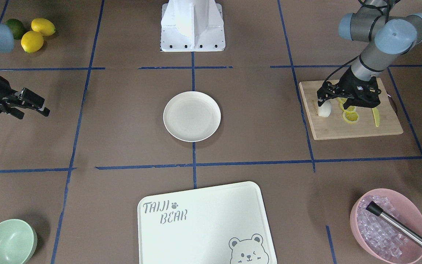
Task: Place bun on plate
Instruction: 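Release the plate and lift the right gripper while the left arm reaches out, then grasp the white bun on the cutting board with the left gripper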
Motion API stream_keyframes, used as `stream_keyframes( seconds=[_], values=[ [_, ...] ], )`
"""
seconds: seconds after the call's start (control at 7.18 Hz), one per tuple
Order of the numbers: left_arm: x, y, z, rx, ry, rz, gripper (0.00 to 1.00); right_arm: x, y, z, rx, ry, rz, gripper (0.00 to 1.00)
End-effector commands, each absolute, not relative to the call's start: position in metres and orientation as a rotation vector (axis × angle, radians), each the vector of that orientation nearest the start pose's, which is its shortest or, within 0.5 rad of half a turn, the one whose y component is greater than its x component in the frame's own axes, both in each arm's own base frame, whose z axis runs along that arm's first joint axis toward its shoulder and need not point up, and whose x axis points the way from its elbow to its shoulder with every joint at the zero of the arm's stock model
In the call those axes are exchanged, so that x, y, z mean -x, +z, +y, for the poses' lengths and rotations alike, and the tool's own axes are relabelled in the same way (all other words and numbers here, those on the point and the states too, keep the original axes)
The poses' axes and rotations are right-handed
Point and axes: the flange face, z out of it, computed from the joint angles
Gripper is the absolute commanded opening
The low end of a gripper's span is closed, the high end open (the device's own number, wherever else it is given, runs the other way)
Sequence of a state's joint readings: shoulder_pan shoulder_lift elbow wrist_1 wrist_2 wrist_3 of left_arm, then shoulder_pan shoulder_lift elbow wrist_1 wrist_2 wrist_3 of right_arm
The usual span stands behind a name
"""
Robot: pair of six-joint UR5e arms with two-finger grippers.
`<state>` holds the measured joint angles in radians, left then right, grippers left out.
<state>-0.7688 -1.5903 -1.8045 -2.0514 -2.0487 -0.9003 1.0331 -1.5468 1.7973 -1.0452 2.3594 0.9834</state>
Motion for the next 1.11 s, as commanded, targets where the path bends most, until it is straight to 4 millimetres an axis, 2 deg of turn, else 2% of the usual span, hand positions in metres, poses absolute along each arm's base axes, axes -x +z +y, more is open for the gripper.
stream_keyframes(
  seconds=[0.0, 0.42, 0.7, 0.97],
  values=[
    [-0.3204, 0.4985, -0.4227, -0.12, 0.089, 0.823, 1.0, 0.2063, 0.4707, -0.4708, -0.02, 0.1, -1.043, 1.0],
    [-0.3216, 0.5022, -0.4232, -0.126, 0.087, 0.81, 0.98, 0.2063, 0.4707, -0.4708, -0.02, 0.1, -1.043, 1.0],
    [-0.3223, 0.503, -0.4228, -0.124, 0.088, 0.809, 0.78, 0.2064, 0.4708, -0.4707, -0.018, 0.1, -1.043, 1.0],
    [-0.3223, 0.5028, -0.4228, -0.125, 0.088, 0.811, 0.67, 0.2072, 0.4715, -0.4706, -0.016, 0.099, -1.042, 1.0]
  ],
)
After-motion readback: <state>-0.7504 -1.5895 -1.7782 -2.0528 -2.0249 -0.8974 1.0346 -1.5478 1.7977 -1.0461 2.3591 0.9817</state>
